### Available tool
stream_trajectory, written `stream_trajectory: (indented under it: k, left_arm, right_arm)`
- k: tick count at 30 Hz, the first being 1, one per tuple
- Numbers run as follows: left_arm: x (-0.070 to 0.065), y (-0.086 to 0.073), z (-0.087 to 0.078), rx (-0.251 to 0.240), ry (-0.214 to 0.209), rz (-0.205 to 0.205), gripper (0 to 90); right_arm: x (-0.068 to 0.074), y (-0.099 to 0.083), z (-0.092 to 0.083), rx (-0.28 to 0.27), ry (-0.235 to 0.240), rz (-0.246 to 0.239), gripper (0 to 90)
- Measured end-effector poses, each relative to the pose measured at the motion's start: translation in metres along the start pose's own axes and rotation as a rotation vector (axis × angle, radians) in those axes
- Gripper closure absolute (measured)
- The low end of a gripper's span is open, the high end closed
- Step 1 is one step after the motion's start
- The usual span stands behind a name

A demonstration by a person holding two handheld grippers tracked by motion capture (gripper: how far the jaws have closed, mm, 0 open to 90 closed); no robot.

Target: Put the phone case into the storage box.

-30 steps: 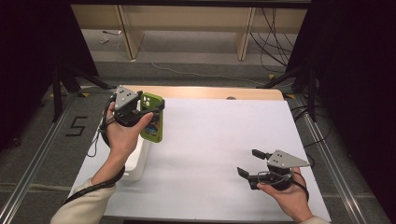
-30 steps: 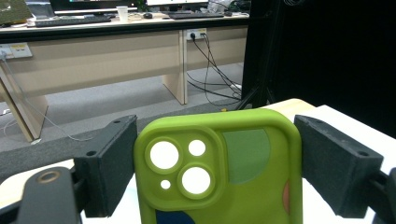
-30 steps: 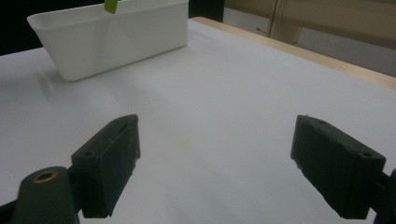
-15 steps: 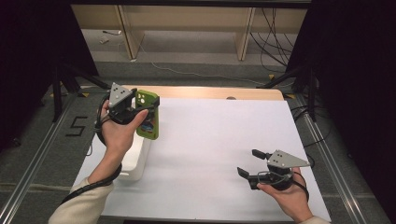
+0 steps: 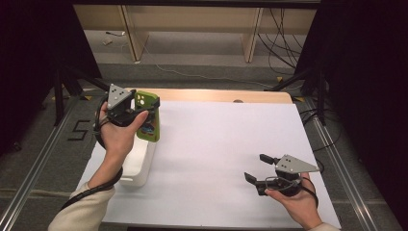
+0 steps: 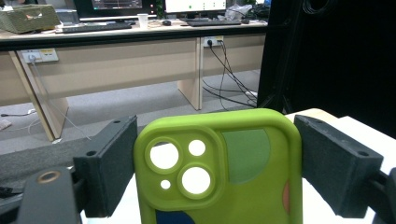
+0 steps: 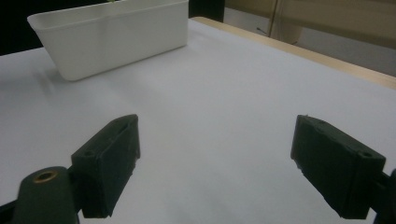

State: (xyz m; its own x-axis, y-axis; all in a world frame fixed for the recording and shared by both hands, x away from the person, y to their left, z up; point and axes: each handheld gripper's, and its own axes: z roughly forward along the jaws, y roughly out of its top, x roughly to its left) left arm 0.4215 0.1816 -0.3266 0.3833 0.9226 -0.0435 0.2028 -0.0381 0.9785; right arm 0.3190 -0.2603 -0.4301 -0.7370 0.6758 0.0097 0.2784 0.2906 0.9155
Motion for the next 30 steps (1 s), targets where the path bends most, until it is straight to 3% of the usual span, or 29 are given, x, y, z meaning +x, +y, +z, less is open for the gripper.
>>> stream_trajectory:
  k: [30]
  left_arm:
    - [0.017,0.001,0.000,-0.006,0.044,-0.008,16.1]
  right_arm:
    - [0.000,0.000,0.000,0.002,-0.001,0.004,16.5]
